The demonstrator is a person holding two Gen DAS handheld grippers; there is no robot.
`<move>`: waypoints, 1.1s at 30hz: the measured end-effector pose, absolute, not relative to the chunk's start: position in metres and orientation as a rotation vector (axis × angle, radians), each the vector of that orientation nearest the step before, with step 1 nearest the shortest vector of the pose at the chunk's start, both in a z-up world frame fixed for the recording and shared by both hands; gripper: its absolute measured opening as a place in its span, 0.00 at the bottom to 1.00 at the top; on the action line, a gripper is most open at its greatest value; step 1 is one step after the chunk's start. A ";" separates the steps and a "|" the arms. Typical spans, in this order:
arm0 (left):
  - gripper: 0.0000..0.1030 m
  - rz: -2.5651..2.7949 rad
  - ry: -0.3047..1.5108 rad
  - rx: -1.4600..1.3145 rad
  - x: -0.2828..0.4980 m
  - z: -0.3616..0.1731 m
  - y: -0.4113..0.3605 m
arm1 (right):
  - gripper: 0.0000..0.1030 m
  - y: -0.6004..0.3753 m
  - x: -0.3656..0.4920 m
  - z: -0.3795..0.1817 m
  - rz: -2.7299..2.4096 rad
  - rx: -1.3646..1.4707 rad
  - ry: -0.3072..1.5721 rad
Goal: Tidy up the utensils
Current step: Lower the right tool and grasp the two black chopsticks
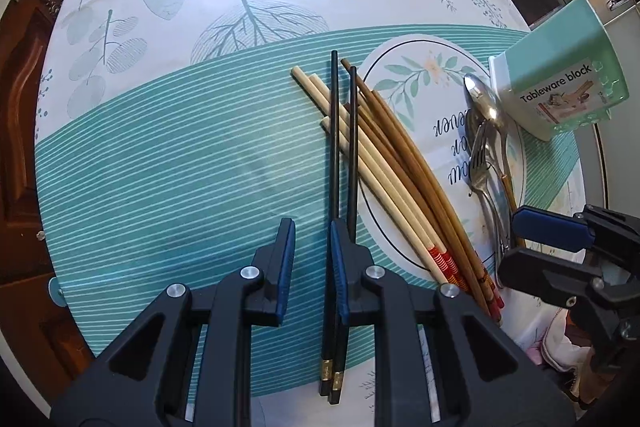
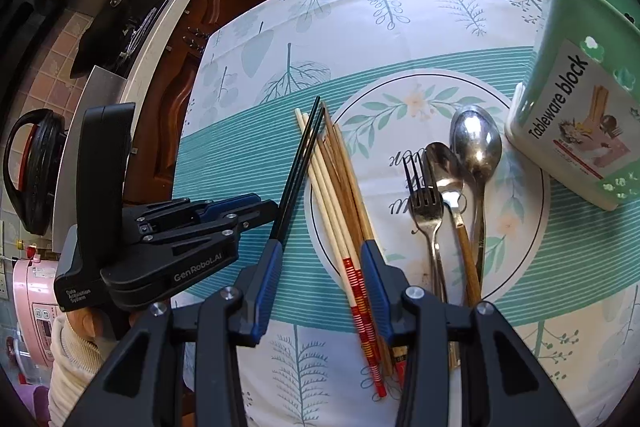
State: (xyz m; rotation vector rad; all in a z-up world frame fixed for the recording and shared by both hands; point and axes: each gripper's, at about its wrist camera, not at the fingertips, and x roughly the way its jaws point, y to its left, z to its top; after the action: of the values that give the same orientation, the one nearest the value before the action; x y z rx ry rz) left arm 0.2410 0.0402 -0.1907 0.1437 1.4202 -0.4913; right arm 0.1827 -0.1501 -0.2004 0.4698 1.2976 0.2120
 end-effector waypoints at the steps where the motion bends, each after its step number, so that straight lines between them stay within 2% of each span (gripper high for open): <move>1: 0.15 -0.489 1.421 0.152 0.242 -0.191 0.038 | 0.40 -0.150 0.183 -0.201 0.211 0.470 1.299; 16: 0.15 -0.499 1.428 0.239 0.243 -0.193 0.008 | 0.40 -0.152 0.185 -0.207 0.210 0.501 1.309; 24: 0.05 -0.477 1.445 0.257 0.246 -0.207 0.003 | 0.40 -0.151 0.188 -0.211 0.204 0.511 1.319; 33: 0.04 -0.416 1.443 0.171 0.225 -0.211 0.021 | 0.40 -0.142 0.203 -0.213 0.212 0.582 1.326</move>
State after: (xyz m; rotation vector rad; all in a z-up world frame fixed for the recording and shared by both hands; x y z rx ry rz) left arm 0.2254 0.0213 -0.2110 0.1711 1.4426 -0.4163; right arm 0.2026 -0.1423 -0.2135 0.5824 1.3258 0.2123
